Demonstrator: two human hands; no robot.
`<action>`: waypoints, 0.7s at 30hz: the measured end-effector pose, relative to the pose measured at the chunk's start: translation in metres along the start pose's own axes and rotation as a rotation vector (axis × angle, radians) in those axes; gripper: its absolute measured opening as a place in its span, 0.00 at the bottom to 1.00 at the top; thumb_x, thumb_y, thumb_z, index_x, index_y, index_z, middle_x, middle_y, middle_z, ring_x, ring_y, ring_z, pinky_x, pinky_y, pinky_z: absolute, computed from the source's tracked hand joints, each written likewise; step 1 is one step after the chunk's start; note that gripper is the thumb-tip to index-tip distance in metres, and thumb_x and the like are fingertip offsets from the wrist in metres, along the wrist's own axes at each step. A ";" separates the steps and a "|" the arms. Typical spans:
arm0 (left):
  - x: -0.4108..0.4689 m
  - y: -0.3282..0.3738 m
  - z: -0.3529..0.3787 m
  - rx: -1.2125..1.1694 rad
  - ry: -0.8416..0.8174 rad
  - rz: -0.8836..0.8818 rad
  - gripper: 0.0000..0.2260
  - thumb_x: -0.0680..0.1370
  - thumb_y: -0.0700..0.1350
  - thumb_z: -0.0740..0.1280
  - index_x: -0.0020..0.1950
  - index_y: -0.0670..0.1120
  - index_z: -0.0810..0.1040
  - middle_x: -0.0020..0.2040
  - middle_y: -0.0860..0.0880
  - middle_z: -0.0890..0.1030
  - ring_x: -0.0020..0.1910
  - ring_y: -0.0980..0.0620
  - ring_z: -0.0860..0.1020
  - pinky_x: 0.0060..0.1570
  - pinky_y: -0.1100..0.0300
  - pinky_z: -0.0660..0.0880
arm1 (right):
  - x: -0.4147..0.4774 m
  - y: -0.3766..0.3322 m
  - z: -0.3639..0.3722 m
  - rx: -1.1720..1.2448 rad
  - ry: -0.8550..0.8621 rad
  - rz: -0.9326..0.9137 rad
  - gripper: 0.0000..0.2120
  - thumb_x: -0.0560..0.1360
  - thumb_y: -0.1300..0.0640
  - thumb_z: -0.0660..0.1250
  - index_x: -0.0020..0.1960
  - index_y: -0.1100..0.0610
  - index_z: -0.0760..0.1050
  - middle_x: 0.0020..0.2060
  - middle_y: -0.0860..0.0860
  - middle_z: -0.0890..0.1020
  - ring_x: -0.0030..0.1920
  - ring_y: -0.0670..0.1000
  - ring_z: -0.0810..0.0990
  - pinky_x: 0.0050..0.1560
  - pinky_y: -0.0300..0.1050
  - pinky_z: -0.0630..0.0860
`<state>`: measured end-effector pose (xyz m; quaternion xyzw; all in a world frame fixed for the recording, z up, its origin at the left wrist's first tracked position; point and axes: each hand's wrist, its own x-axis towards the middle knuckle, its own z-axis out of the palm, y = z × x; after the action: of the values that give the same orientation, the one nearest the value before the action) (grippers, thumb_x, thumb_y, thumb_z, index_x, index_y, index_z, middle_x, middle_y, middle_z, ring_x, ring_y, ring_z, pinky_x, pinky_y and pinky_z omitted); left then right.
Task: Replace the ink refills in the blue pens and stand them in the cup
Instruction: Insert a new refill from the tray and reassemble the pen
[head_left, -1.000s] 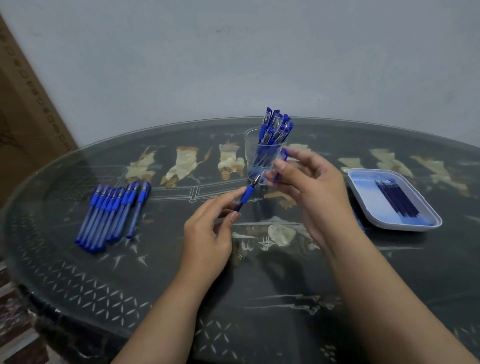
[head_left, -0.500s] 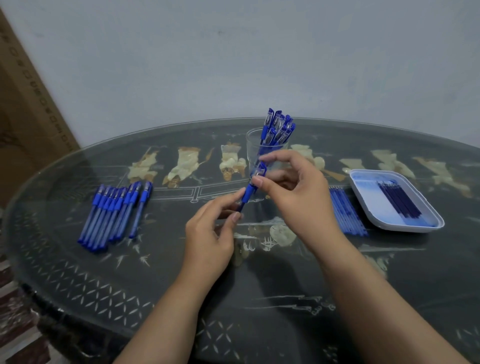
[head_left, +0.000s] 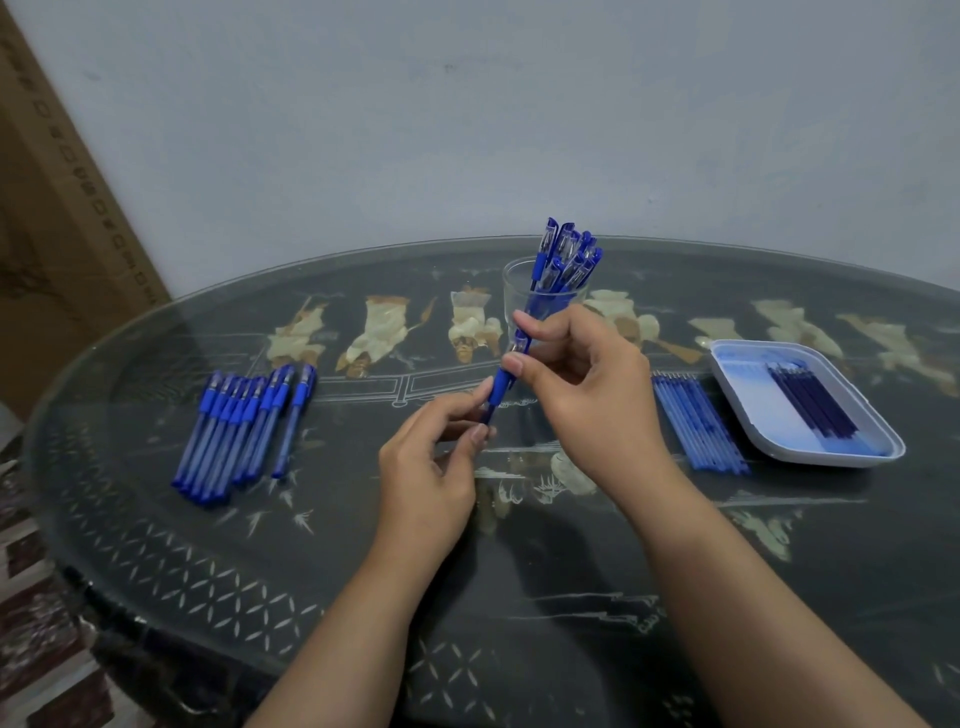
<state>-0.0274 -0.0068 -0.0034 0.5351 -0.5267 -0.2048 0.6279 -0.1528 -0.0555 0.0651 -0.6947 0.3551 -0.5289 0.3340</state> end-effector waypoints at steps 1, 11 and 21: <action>0.000 0.001 0.000 -0.003 -0.003 -0.002 0.24 0.76 0.29 0.66 0.56 0.59 0.79 0.49 0.50 0.83 0.46 0.55 0.83 0.47 0.69 0.76 | -0.001 0.000 0.001 -0.010 0.005 -0.007 0.18 0.73 0.65 0.72 0.43 0.41 0.74 0.43 0.44 0.84 0.44 0.42 0.83 0.47 0.33 0.78; 0.012 0.005 -0.017 0.123 -0.029 -0.047 0.11 0.78 0.41 0.69 0.58 0.52 0.80 0.53 0.56 0.83 0.55 0.59 0.80 0.58 0.63 0.74 | 0.013 -0.007 -0.009 0.028 0.244 0.006 0.14 0.73 0.64 0.72 0.52 0.48 0.76 0.42 0.49 0.81 0.43 0.52 0.83 0.46 0.51 0.82; 0.014 -0.015 -0.039 1.042 -0.245 -0.252 0.23 0.80 0.61 0.54 0.74 0.57 0.65 0.76 0.54 0.62 0.76 0.50 0.55 0.75 0.48 0.49 | 0.093 -0.017 -0.035 -0.130 0.490 -0.175 0.12 0.76 0.62 0.68 0.53 0.49 0.69 0.46 0.55 0.80 0.41 0.50 0.82 0.46 0.44 0.79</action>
<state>0.0165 -0.0050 -0.0052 0.8064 -0.5596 -0.0514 0.1844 -0.1668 -0.1286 0.1338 -0.5941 0.3969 -0.6843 0.1459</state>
